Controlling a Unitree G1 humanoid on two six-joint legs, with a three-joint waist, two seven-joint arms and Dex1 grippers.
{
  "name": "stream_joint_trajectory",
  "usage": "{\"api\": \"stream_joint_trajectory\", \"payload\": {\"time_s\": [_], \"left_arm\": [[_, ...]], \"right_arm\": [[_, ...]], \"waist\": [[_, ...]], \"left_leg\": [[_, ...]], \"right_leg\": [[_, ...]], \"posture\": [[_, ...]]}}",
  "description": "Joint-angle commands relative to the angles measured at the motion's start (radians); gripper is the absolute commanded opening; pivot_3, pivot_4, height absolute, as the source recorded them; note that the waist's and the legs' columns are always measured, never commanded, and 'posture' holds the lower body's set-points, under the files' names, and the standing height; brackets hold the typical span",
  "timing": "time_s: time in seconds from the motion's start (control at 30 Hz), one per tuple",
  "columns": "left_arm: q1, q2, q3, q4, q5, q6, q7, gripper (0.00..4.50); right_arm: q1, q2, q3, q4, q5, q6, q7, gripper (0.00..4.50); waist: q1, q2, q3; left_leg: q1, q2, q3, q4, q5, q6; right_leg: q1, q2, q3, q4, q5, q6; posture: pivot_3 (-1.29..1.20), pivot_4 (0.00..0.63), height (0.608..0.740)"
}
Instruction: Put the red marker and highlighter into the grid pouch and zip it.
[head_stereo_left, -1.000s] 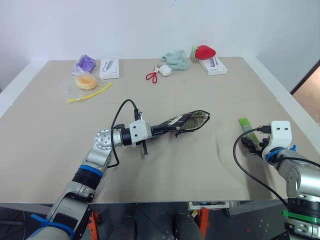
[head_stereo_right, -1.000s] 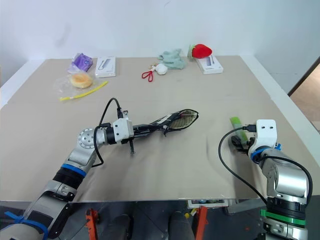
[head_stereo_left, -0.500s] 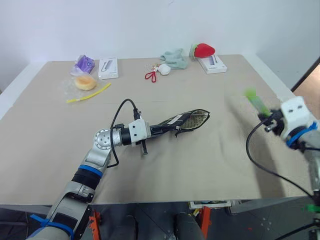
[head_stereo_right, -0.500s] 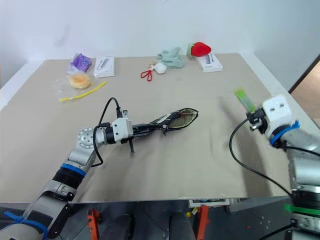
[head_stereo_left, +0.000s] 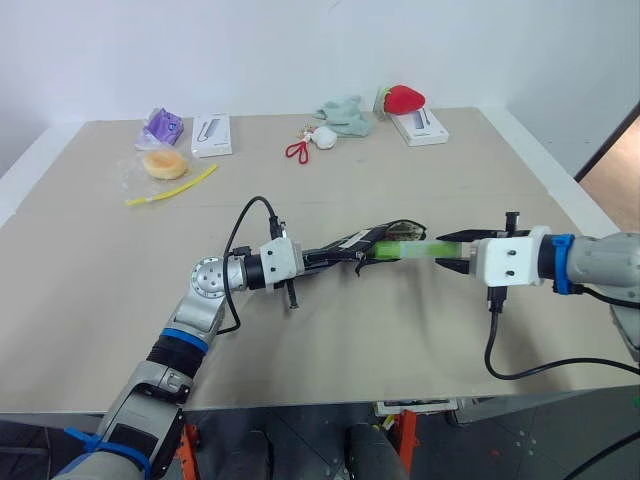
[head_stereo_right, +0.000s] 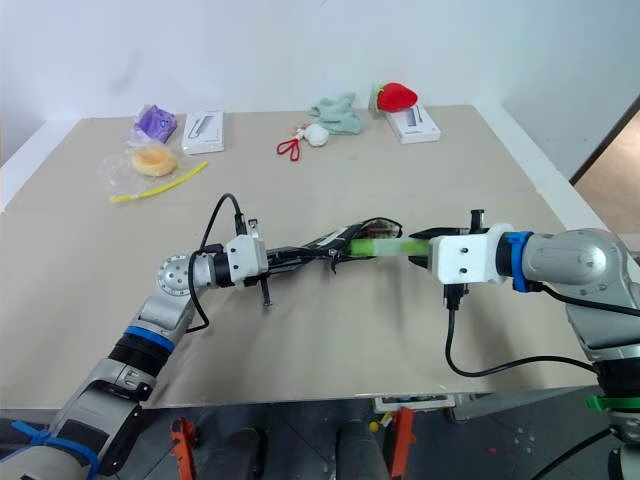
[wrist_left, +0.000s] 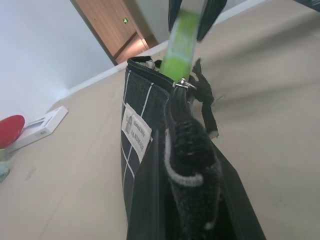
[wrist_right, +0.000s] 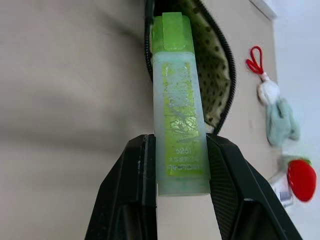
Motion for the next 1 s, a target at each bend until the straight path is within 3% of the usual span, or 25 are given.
{"api": "stream_joint_trajectory", "payload": {"time_s": [0.03,0.27,0.47,0.5,0.67,0.83,1.0], "left_arm": [[-0.016,-0.003,0.008,-0.025,-0.002,-0.020,0.005,0.00],[-0.016,-0.014,-0.009,-0.033,0.007,-0.026,-0.004,0.00],[-0.004,-0.006,-0.003,-0.049,0.007,-0.014,0.008,0.00],[0.000,-0.004,-0.002,-0.052,0.006,-0.012,0.009,0.00],[0.024,0.005,-0.002,-0.075,0.005,0.004,0.014,0.00],[0.035,0.011,0.000,-0.094,0.002,0.023,0.018,0.00],[0.031,0.006,-0.004,-0.091,0.001,0.035,0.018,0.00]], "right_arm": [[-0.081,0.042,0.041,0.041,-0.055,-0.076,-0.023,1.02],[-0.220,0.174,0.168,0.103,-0.144,-0.182,-0.031,1.02],[-0.199,0.202,0.153,0.063,-0.102,-0.106,-0.023,1.02],[-0.193,0.200,0.140,0.051,-0.082,-0.078,-0.017,2.07],[-0.184,0.181,0.051,-0.021,0.043,0.067,-0.005,4.48],[-0.144,0.144,-0.045,-0.100,0.148,0.152,0.012,4.48],[-0.017,0.115,-0.033,-0.280,0.201,0.292,0.041,4.48]], "waist": [[0.000,-0.001,0.001],[0.000,-0.001,0.001],[0.004,-0.002,0.002],[0.004,-0.002,0.002],[0.003,-0.002,0.002],[0.003,-0.002,0.002],[0.005,-0.002,0.002]], "left_leg": [[0.000,0.000,0.000,0.000,0.000,0.000],[0.001,0.000,0.001,-0.001,0.000,0.000],[0.000,0.000,0.001,-0.001,0.000,-0.001],[0.000,0.000,0.001,-0.001,0.000,-0.001],[0.000,0.000,0.001,-0.001,0.000,-0.001],[0.000,0.000,0.001,-0.001,0.000,-0.001],[0.000,0.000,0.001,-0.001,0.000,0.000]], "right_leg": [[0.000,0.000,0.000,0.000,0.000,0.000],[-0.001,0.000,0.001,0.000,0.000,0.000],[-0.001,0.000,0.001,-0.001,0.000,0.000],[-0.001,0.000,0.001,-0.001,0.000,0.000],[-0.001,0.000,0.001,0.000,0.000,0.000],[-0.001,0.000,0.001,0.000,0.000,-0.001],[-0.001,0.000,0.001,0.000,0.000,0.000]], "posture": [[0.00,0.150,0.740],[0.00,0.150,0.740],[0.00,0.150,0.740],[0.00,0.150,0.740],[0.00,0.150,0.740],[0.00,0.150,0.740],[0.00,0.150,0.740]]}}
